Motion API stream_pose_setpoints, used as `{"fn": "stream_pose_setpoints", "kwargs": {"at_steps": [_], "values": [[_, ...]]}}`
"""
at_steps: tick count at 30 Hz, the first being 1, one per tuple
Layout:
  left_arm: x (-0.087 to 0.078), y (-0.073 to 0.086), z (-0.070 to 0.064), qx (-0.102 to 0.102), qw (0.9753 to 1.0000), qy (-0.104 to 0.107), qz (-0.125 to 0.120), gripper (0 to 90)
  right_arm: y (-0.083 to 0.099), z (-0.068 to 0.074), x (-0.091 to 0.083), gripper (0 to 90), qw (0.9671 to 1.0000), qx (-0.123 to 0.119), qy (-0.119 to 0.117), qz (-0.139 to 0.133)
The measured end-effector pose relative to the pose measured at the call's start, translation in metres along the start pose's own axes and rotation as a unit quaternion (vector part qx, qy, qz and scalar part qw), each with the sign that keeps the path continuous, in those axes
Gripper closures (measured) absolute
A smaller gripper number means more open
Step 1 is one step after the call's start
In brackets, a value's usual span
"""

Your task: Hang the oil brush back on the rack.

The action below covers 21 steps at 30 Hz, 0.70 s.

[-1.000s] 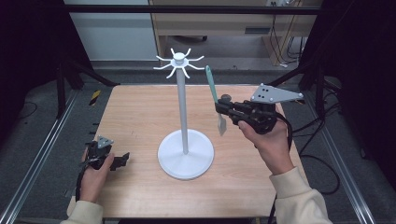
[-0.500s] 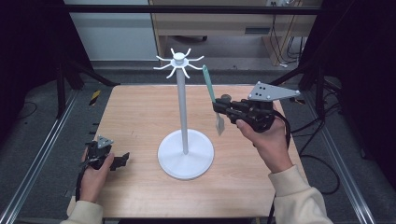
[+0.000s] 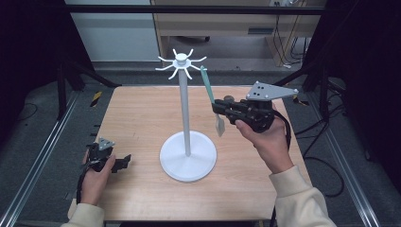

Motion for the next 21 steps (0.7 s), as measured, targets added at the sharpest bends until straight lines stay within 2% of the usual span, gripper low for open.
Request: {"fn": "stream_pose_setpoints", "kwargs": {"at_steps": [21], "values": [[0.0, 0.0, 0.0, 0.001, 1.0, -0.001, 0.003, 4.1, 0.003, 0.002, 0.011, 81.4, 1.0, 0.002, 0.004, 0.003]]}}
Point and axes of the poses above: each handheld gripper's, and its own axes: x roughly forward along the jaws, y roughly out of its underside, z roughly to its left, the point moved 3 cm from there along x, roughly forward along the jaws, and after that the axes turned 7 degrees about -z, right-handed, at the moved point
